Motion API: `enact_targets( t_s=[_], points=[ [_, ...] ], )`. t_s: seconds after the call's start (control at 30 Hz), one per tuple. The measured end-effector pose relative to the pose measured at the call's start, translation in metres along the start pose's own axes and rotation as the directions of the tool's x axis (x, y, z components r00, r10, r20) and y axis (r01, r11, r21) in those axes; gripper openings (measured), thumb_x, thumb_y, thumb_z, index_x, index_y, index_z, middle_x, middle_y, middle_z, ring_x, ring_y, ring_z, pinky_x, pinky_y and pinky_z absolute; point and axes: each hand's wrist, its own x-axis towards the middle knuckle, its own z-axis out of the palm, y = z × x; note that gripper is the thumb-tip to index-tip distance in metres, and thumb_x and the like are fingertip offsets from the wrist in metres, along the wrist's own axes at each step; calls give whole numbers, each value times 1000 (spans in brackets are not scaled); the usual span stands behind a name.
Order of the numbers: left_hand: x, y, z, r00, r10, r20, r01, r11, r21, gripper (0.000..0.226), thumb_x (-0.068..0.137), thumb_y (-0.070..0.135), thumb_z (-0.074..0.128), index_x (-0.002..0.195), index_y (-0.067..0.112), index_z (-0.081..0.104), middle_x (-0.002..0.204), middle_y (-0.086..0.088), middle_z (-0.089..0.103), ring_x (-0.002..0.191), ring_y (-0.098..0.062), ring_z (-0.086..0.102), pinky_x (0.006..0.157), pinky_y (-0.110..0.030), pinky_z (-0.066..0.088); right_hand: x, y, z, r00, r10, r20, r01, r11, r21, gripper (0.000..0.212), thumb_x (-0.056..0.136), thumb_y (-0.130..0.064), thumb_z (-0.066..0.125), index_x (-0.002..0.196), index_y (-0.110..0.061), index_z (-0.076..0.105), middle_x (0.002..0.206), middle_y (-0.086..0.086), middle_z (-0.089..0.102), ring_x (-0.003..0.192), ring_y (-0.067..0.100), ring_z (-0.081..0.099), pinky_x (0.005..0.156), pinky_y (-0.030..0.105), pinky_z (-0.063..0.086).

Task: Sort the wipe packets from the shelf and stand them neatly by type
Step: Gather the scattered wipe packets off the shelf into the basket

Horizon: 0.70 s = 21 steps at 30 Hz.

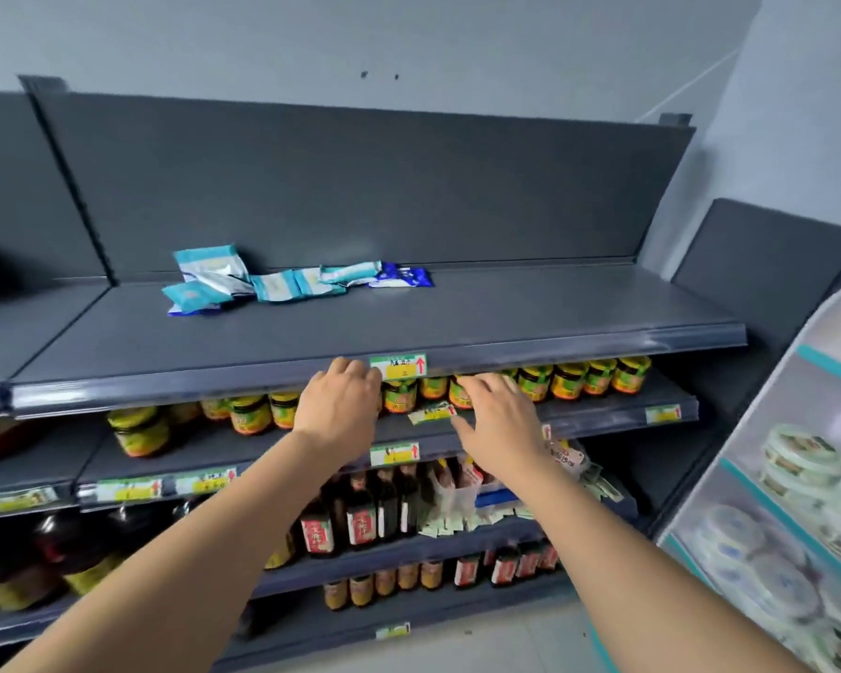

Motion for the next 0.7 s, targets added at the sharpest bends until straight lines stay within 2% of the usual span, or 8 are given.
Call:
enact_targets(
  t_s=[0.3,0.43,0.7],
  points=[
    [82,-81,17,987,-157,40,156,987,28,30,90,27,54,118,17,50,123,-2,52,118,-23,44,90,-34,42,128,-27,20,990,-140,11,140,990,21,49,95,-36,53,140,-22,41,141,-1,45,132,20,37,107,34,34],
    [126,-109,36,971,-232,64,228,972,57,36,92,34,53,123,18,48,127,-3,51,122,-23,42,93,-36,41,194,-28,35,980,-196,26,195,980,28,51,95,-36,53,142,-22,40,143,0,43,132,20,36,107,33,33],
    [200,-154,81,887,-429,172,414,903,117,48,92,47,49,132,22,45,140,-6,40,129,-26,36,98,-40,38,302,-27,80,959,-257,122,258,966,10,51,93,-39,55,139,-21,41,139,0,45,128,23,39,104,35,36]
  ],
)
